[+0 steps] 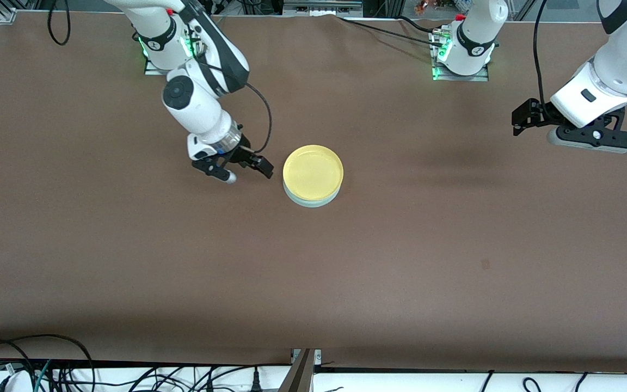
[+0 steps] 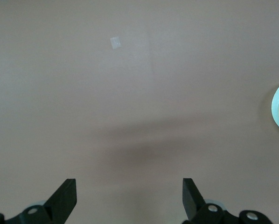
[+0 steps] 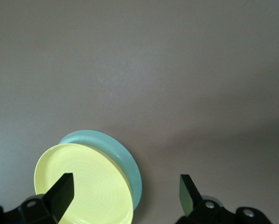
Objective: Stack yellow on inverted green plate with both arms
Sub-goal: 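Open the right gripper and withdraw it from the plates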
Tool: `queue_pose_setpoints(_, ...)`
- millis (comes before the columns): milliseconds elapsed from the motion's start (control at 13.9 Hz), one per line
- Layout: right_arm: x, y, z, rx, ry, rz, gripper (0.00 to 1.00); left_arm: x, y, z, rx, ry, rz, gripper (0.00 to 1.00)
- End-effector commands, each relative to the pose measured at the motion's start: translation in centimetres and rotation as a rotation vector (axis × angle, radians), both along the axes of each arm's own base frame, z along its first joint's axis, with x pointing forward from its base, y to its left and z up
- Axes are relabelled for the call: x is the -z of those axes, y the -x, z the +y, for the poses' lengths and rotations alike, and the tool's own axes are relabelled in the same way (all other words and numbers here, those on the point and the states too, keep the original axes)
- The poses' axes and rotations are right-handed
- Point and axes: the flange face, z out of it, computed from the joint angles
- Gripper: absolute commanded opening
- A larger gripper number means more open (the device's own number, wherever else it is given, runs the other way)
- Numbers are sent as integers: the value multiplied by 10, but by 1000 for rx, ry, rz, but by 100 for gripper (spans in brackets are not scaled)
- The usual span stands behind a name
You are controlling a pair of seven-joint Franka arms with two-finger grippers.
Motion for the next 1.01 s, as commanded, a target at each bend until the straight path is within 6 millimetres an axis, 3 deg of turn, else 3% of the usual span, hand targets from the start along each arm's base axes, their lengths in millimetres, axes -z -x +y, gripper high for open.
queue_pose_setpoints(0, -70, -15, -31, -44, 124, -15, 100, -12, 3, 1, 13, -20, -6, 100)
queue_pose_setpoints(216, -149, -51, -60, -13, 171, 17, 100, -12, 3, -1, 10, -20, -8, 100)
queue_pose_setpoints(504, -240, -79, -121, -24, 197, 30, 100, -12, 3, -4, 25, -21, -11, 100)
queue_pose_setpoints(792, -296, -87, -200, -24, 209, 35, 100, -12, 2, -2, 35, -60, -15, 100)
queue_pose_setpoints(936, -312, -83, -235, -58, 210, 5, 100, -13, 2, 2, 27, -54, -16, 100)
